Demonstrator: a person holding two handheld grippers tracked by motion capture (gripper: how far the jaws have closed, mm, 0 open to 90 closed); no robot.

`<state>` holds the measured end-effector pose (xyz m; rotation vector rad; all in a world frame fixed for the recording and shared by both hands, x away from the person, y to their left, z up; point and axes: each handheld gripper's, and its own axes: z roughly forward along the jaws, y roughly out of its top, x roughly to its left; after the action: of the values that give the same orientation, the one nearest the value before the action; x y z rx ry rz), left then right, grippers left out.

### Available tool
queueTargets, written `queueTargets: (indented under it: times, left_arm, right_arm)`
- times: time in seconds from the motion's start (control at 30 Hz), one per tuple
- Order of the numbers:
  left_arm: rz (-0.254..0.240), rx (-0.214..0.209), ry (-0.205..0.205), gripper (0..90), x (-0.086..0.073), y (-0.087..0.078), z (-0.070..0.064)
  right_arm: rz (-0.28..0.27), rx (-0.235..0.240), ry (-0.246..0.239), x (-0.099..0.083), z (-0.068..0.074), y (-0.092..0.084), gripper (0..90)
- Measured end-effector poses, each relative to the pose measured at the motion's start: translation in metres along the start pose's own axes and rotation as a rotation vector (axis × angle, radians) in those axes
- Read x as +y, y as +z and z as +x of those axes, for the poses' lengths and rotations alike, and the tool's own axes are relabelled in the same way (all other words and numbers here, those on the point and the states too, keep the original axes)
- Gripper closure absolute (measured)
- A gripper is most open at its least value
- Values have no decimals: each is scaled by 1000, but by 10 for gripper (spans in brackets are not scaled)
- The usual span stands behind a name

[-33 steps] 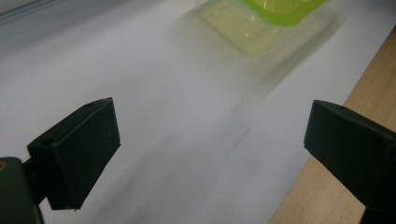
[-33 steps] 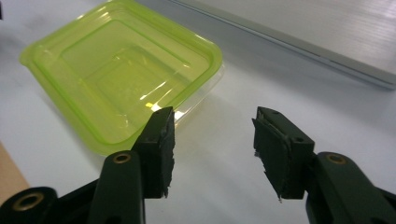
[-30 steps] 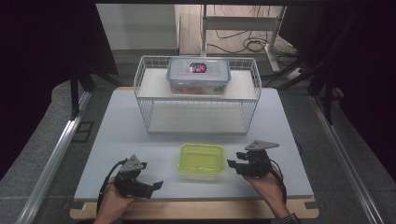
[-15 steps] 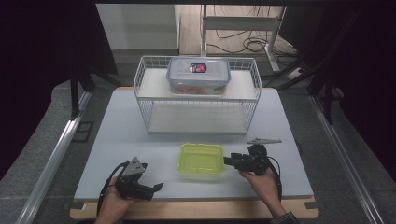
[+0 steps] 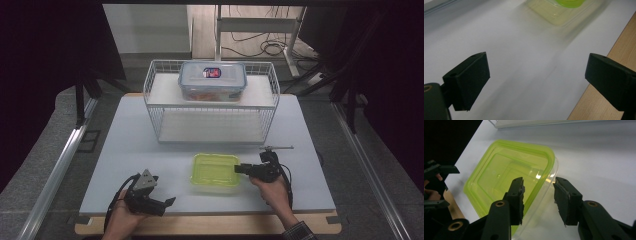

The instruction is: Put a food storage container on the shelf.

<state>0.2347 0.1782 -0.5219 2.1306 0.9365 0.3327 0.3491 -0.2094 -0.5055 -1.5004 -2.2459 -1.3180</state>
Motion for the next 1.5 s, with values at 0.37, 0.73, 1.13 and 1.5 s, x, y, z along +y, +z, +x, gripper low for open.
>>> queueTargets:
  times: [0.37,0.73,1.13,1.5]
  left_arm:
    - [1,4,10,55,0,0,-1]
    - [-5,15,9,55,-1,-4,2]
    - [-14,28,-3,55,-2,-6,4]
    - [-14,30,-11,54,-2,-6,5]
  right_arm:
    - [22,87,146,4,-10,11,738]
    - [60,159,156,11,-7,17,804]
    - [11,193,150,18,-2,3,805]
    - [-51,207,134,37,11,-21,805]
